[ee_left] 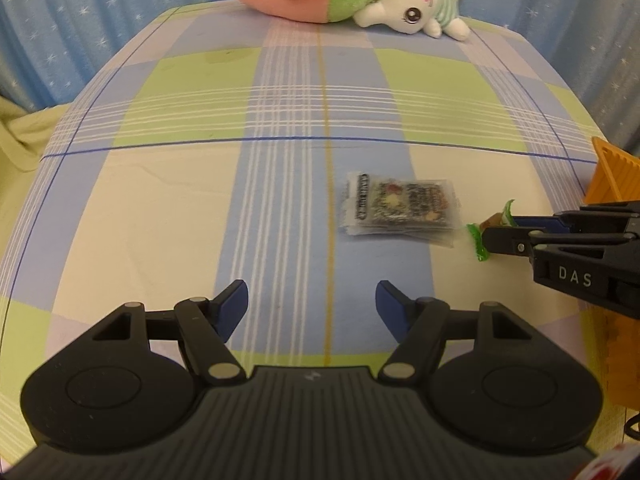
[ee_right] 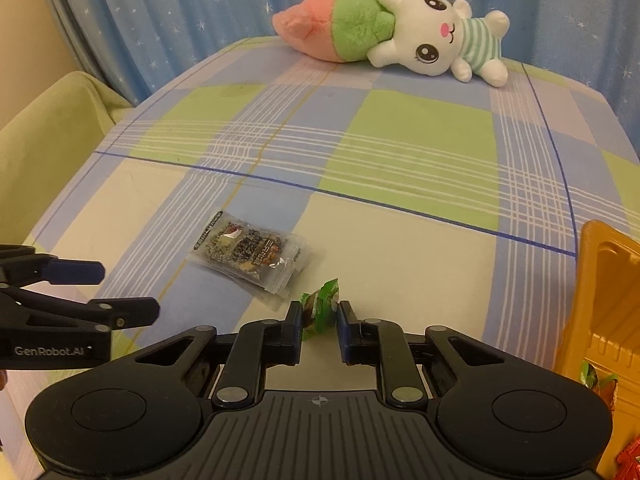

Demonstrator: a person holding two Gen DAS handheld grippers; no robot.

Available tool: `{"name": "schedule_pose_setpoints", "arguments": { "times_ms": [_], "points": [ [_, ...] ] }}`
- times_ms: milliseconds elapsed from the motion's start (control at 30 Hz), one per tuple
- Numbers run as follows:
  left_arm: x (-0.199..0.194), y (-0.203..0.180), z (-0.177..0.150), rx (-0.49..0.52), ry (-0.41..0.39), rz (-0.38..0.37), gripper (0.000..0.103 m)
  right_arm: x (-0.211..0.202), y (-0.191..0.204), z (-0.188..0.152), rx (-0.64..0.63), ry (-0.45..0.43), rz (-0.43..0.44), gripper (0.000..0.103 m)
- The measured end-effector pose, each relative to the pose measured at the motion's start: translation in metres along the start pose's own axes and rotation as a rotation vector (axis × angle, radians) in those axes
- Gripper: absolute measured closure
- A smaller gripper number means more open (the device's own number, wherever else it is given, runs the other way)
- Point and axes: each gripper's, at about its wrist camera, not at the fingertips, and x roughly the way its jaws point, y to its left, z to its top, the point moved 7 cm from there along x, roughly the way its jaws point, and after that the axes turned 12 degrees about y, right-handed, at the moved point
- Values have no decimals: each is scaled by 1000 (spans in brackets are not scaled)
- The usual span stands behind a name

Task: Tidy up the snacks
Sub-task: 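Grasp the green-wrapped candy with the right gripper while the left grasps the clear packet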

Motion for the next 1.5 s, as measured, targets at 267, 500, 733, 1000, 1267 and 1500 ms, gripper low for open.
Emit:
{"name": "schedule_pose_setpoints", "arguments": {
  "times_ms": [267,500,733,1000,1267,1500],
  "points": [
    [1,-14,11,68,-16,-25,34,-16,-8,1,49,-27,9,88],
    [8,-29,23,203,-42,-29,31,-31,-15,0,87,-58,0,88],
    [25,-45,35,307,-44,-20,29,-50,-34,-3,161,-93,-18,89],
    [39,-55,48,404,-54,5,21,-71,-50,-5,239,-140,-26,89],
    [44,-55,70,413,-59,4,21,-82,-60,-11,289,-162,-40,89],
    [51,-56,82,361,-23,-37,27,-86,-62,-15,312,-165,-49,89]
  ]
}}
